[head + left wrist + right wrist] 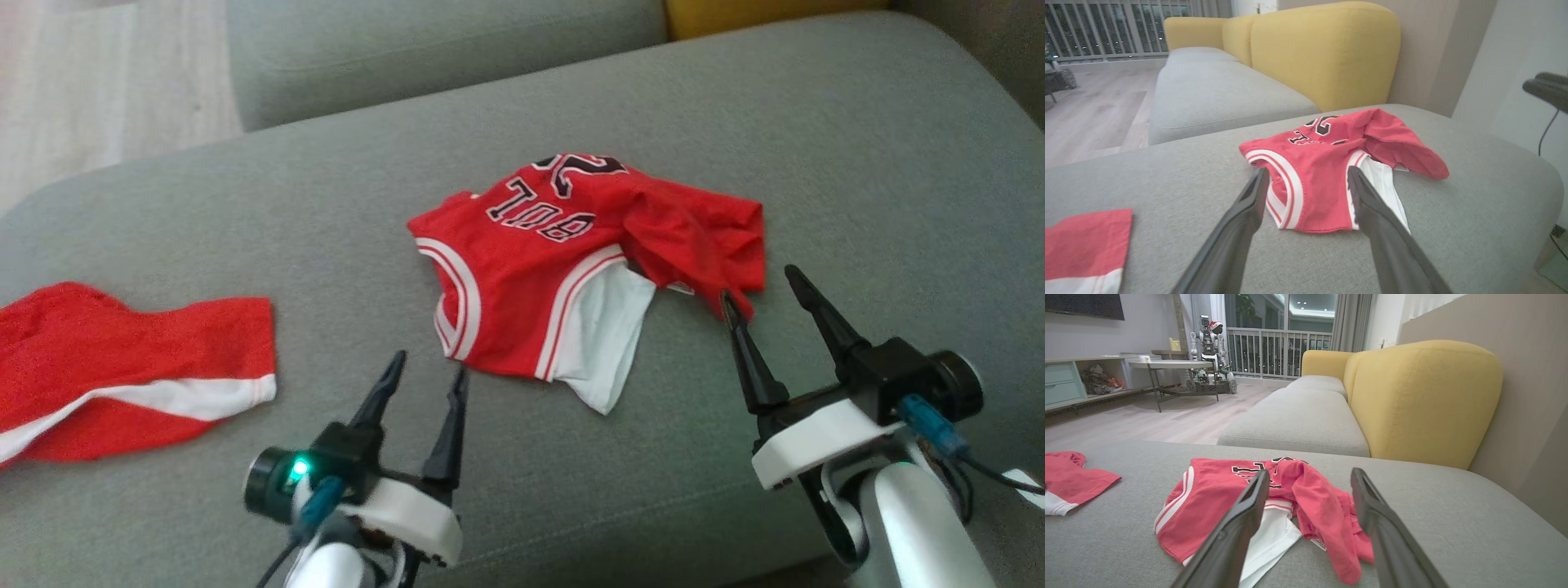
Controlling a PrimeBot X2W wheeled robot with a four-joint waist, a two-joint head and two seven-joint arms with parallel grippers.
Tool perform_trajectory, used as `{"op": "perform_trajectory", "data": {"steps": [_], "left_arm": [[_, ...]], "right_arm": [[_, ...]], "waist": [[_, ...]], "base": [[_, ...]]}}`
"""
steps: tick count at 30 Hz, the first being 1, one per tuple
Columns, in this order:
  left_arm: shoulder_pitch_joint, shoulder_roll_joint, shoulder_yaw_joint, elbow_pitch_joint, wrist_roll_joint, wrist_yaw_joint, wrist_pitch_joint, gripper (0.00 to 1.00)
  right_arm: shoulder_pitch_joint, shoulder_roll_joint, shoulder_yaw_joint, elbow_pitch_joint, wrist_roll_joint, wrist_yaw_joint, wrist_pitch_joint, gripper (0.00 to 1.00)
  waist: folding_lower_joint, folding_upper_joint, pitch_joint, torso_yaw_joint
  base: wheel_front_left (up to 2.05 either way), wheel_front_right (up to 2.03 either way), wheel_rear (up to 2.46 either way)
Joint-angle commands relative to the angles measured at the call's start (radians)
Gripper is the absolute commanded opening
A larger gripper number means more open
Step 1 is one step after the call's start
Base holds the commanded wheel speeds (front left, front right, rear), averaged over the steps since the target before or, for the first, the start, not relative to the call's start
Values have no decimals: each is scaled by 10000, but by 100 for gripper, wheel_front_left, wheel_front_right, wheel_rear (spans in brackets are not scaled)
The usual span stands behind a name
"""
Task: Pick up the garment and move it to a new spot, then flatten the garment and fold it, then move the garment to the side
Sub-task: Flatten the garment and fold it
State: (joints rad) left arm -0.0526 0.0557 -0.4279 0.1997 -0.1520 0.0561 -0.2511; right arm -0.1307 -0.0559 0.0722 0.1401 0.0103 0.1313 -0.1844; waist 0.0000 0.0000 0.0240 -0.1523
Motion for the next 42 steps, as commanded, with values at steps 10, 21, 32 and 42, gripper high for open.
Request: {"op": "perform_trajectory", "data": {"steps": [10,21,32,42], "left_arm": [[-2611,-55,-10,3296,-169,45,165,100],[-4433,-55,-217,6079,-810,-271,208,100],[-5074,121,-401,6955,-1169,-594,13,0],[-5584,1917,-176,6096,-741,-436,-24,0]], "right_arm": [[-176,56,318,-1150,104,-6,80,100],[-282,56,454,-1283,88,-6,-115,100],[-325,56,337,-1152,-24,-6,-221,100],[-337,56,439,-693,-151,-6,-246,100]], "waist": [[0,0,1006,-1010],[0,0,1531,-1499],[0,0,1388,-1278],[0,0,693,-863]], "base": [[0,0,0],[0,0,0],[0,0,0],[0,0,0]]}}
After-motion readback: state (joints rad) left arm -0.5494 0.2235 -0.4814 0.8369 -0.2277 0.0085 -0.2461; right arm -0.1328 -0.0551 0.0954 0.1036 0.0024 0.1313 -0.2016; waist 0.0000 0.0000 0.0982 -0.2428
